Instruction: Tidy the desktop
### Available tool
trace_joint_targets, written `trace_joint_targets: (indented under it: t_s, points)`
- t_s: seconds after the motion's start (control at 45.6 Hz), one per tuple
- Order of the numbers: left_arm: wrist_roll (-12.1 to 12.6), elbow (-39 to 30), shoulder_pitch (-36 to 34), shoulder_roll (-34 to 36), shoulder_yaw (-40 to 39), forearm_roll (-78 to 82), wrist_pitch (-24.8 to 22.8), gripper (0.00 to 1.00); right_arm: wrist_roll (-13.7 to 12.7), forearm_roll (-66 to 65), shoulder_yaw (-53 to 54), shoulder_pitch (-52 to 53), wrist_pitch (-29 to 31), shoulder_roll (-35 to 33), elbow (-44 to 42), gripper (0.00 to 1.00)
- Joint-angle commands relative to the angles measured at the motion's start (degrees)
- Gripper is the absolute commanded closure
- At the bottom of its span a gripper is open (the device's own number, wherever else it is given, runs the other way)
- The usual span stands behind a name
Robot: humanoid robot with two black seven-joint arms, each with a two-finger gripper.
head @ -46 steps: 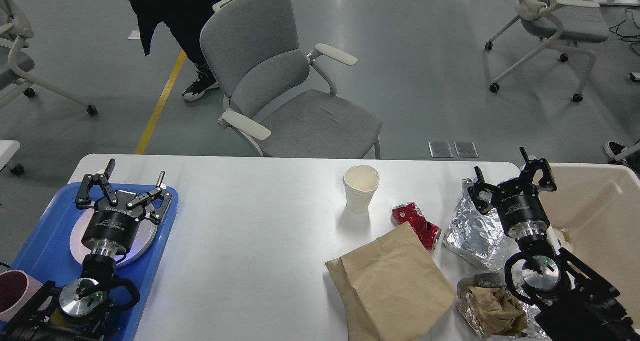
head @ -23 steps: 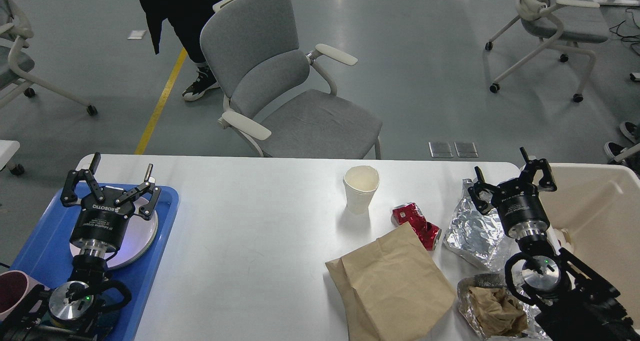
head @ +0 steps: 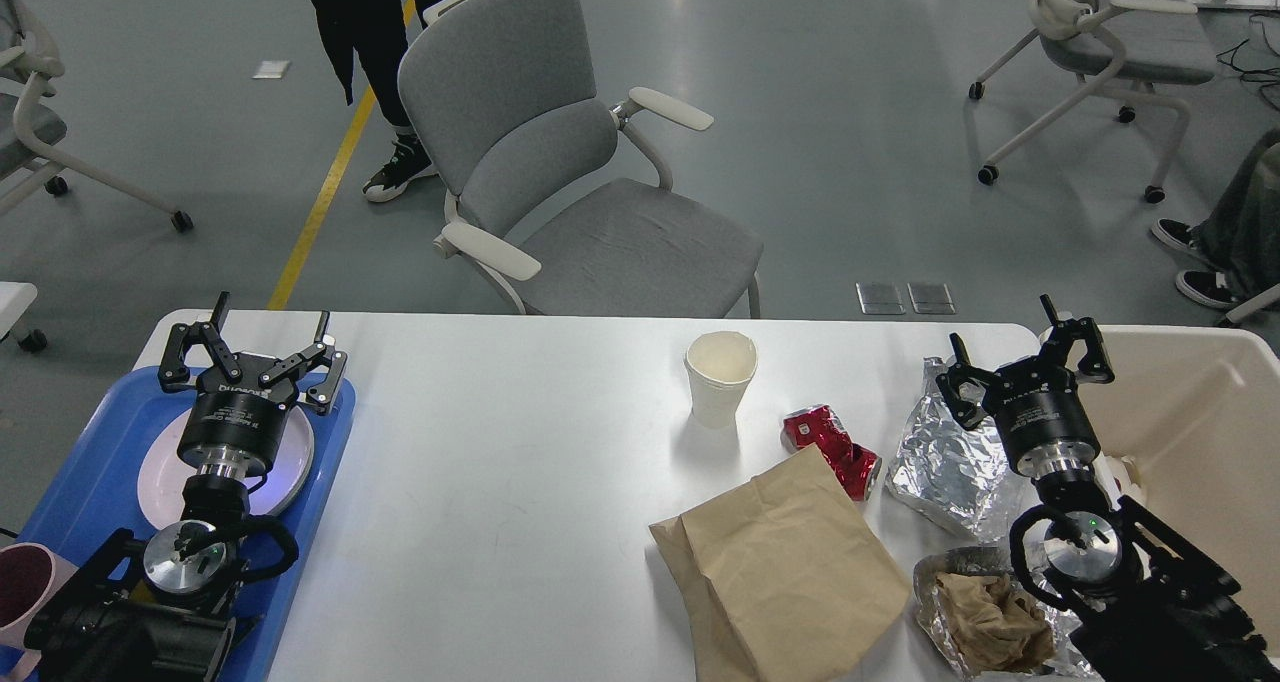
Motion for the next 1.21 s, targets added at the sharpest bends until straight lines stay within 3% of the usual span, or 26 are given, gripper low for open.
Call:
trace_joint_targets:
  t_s: [0.0, 1.183]
  points:
    - [-0.12, 0.12, 0.06, -0.9, -0.6, 0.02, -0.44, 0.04, 0.0, 0.0, 0.0, 0.0, 0.0, 0.0, 0.03, 0.0]
    - [-0.12, 0.29, -0.03, -1.34, 0.28, 0.02, -0.96, 0.04, -0.09, 0.0, 0.0, 0.0, 0.08, 0.0, 0.03, 0.0]
